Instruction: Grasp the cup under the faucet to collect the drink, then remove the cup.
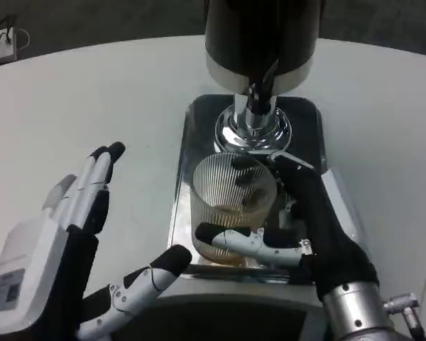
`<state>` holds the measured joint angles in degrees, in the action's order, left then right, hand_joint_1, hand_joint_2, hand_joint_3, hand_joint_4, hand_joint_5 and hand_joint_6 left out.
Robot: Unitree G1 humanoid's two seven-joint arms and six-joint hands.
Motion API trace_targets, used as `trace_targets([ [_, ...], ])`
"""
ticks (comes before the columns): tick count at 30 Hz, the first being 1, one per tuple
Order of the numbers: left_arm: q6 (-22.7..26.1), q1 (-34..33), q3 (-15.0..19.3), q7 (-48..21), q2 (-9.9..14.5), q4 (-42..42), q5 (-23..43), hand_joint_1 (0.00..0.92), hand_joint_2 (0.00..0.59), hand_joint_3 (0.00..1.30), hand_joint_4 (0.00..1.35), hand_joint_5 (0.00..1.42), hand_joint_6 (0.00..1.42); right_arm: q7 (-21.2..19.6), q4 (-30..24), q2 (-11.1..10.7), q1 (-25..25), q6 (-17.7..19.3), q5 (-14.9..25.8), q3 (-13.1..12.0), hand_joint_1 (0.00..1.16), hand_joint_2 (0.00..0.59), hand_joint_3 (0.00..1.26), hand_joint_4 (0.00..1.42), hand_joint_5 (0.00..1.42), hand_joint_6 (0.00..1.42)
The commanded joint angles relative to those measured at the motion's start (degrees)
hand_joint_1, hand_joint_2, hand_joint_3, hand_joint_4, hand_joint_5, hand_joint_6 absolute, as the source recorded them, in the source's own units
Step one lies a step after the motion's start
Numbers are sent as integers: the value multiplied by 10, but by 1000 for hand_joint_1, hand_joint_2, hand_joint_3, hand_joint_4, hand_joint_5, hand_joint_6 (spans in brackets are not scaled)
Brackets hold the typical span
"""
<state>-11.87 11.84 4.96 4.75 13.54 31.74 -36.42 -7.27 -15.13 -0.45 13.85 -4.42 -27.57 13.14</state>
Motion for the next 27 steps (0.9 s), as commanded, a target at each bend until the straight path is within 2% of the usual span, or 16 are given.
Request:
trace_targets([
  [1, 0, 2, -6, -4, 9, -5, -15, 0, 99, 30, 0, 55, 12, 23, -60, -5, -21, -12, 9, -7, 1162, 82, 889, 1041, 1241, 1424],
  [14, 20, 10, -14, -14, 17, -2, -60, 0, 84, 0, 0, 32, 0, 86, -175, -30, -71, -52, 36, -52, 1162, 82, 898, 1051, 1241, 1424],
  [20, 27, 10, -19, -17, 19, 1, -79, 0, 75, 0, 0, 15, 0, 105, -221, -38, -81, -75, 57, -80, 1162, 82, 898, 1052, 1241, 1424],
  [27, 34, 6, -23, -19, 20, 9, -106, 0, 59, 0, 0, 4, 0, 129, -293, -59, -95, -97, 82, -122, 1162, 82, 898, 1052, 1241, 1424],
])
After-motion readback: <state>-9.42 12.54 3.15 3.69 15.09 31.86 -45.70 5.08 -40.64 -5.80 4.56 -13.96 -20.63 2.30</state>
